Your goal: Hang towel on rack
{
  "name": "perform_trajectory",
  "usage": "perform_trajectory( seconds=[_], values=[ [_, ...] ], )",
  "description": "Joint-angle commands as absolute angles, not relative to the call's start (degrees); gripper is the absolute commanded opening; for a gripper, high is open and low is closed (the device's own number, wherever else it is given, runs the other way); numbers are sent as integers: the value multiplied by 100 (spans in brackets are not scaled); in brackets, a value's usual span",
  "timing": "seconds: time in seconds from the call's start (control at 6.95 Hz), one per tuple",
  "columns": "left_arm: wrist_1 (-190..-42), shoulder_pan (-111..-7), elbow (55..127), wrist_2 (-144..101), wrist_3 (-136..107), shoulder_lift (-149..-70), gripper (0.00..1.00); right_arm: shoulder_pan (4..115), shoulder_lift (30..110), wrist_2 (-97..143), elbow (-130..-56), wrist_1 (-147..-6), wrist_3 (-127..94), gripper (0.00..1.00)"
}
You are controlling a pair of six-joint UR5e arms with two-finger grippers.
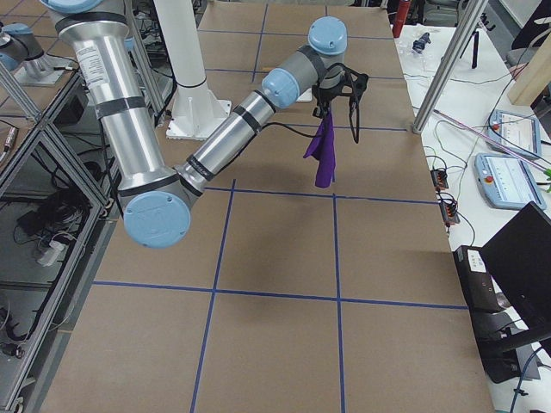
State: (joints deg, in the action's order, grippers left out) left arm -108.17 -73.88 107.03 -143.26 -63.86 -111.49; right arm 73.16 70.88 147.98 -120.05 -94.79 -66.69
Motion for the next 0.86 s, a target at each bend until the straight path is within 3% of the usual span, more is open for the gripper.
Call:
perform_trajectory(
  seconds=[0.0, 0.29, 0.72],
  values=[
    [-12794, -6587, 10644, -14221, -9433, -11241, 100, 6376, 6315, 14215, -12015, -9466, -7948, 0],
    [-13787, -5867, 10626, -13382, -11104, -11433, 100, 6048, 5917, 14142, -12041, -9448, -8637, 0],
    [-13799, -5020, 10556, -12736, -12962, -11996, 100, 5074, 5555, 13021, -12041, -8680, -9961, 0]
  ],
)
